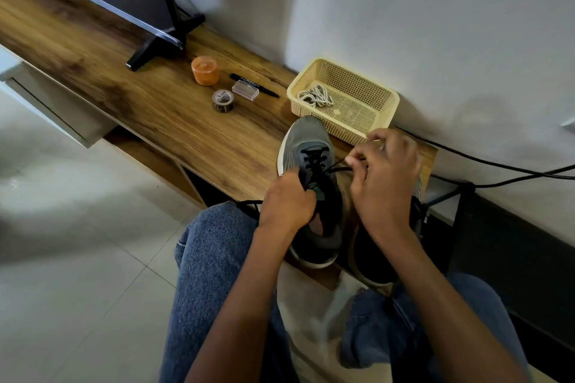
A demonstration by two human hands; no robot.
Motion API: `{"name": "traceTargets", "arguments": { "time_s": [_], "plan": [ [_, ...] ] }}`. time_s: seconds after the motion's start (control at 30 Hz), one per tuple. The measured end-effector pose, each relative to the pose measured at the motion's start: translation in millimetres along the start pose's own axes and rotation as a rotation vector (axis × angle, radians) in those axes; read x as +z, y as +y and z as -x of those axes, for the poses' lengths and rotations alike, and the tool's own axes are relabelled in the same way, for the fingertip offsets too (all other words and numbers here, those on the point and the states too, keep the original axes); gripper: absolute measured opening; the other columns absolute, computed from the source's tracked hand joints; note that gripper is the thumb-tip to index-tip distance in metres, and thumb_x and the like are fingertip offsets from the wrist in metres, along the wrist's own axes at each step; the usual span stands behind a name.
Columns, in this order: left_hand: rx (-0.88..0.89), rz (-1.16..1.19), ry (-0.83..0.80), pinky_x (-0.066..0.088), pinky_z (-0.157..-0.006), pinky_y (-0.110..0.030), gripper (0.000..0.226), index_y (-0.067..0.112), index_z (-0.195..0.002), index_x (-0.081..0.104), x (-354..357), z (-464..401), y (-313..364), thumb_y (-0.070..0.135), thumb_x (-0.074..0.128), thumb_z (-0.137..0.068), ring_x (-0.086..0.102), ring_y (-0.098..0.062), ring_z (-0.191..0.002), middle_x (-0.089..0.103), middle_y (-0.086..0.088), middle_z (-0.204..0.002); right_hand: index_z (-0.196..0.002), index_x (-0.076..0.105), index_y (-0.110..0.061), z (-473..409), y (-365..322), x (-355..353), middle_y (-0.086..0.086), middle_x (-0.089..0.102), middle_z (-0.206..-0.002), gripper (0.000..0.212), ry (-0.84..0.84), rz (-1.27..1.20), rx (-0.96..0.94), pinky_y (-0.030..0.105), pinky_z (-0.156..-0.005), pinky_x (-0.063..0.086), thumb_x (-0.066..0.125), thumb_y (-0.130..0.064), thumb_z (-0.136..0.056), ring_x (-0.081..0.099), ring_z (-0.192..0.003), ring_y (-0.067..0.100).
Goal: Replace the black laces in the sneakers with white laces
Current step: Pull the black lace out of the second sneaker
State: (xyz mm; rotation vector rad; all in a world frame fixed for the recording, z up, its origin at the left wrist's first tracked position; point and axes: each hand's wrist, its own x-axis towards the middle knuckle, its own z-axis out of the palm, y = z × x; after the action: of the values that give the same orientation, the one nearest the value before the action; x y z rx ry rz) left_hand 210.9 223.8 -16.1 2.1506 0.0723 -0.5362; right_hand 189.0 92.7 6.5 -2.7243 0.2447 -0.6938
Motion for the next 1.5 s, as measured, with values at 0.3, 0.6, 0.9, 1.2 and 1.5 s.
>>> {"name": "traceTargets", "arguments": {
  "time_s": [0.3, 0.6, 0.9, 1.2, 1.5],
  "plan": [
    [0.004, -0.014, -0.024, 0.052, -0.091, -0.044, 0.038, 0.017, -0.125, 0.055, -0.2, -1.3, -2.6, 0.016, 0.058, -0.087, 0.059, -0.027, -0.104, 0.062, -0.008, -0.114, -0.095, 0.067, -0.02, -3.5, -4.3, -6.5, 0.0, 0.047, -0.129, 0.014, -0.333, 0.024, 0.009, 0.042, -0.102, 0.02, 0.063, -0.016, -0.082, 0.031, -0.126, 0.023],
    [0.026, -0.039, -0.02, 0.052, -0.088, -0.043, 0.033, 0.016, -0.118, 0.058, -0.9, -0.5, -0.9, 0.018, 0.056, -0.085, 0.06, -0.028, -0.1, 0.064, -0.009, -0.107, -0.081, 0.072, -0.016, 3.0, -15.5, 11.2, 0.002, 0.062, -0.114, 0.009, -0.406, 0.239, -0.261, 0.039, -0.088, 0.019, 0.075, -0.02, -0.074, 0.041, -0.117, 0.029],
    [0.03, -0.033, -0.01, 0.051, -0.087, -0.043, 0.03, 0.014, -0.118, 0.056, 2.0, 1.2, 1.8, 0.017, 0.053, -0.089, 0.059, -0.029, -0.098, 0.063, -0.011, -0.106, -0.081, 0.069, -0.017, 7.5, -17.5, 14.2, 0.004, 0.058, -0.118, 0.01, -0.241, 0.187, -0.125, 0.045, -0.096, 0.019, 0.076, -0.018, -0.074, 0.037, -0.119, 0.031],
    [0.017, -0.045, -0.021, 0.052, -0.089, -0.043, 0.036, 0.014, -0.124, 0.055, -0.3, 1.5, -0.3, 0.013, 0.054, -0.089, 0.059, -0.03, -0.101, 0.061, -0.013, -0.112, -0.094, 0.068, -0.016, -27.0, 6.8, -14.0, 0.004, 0.049, -0.122, 0.011, -0.124, 0.216, 0.141, 0.042, -0.098, 0.025, 0.066, -0.016, -0.084, 0.038, -0.117, 0.029],
    [0.02, -0.034, -0.013, 0.053, -0.085, -0.043, 0.03, 0.013, -0.115, 0.058, -0.9, 1.8, 1.5, 0.015, 0.057, -0.085, 0.062, -0.029, -0.095, 0.064, -0.011, -0.102, -0.121, 0.057, -0.03, -9.3, -7.5, -8.0, -0.006, 0.042, -0.133, 0.038, -0.494, 0.09, -0.183, 0.039, -0.101, 0.018, 0.059, -0.024, -0.084, 0.025, -0.127, 0.02]
  ]
}}
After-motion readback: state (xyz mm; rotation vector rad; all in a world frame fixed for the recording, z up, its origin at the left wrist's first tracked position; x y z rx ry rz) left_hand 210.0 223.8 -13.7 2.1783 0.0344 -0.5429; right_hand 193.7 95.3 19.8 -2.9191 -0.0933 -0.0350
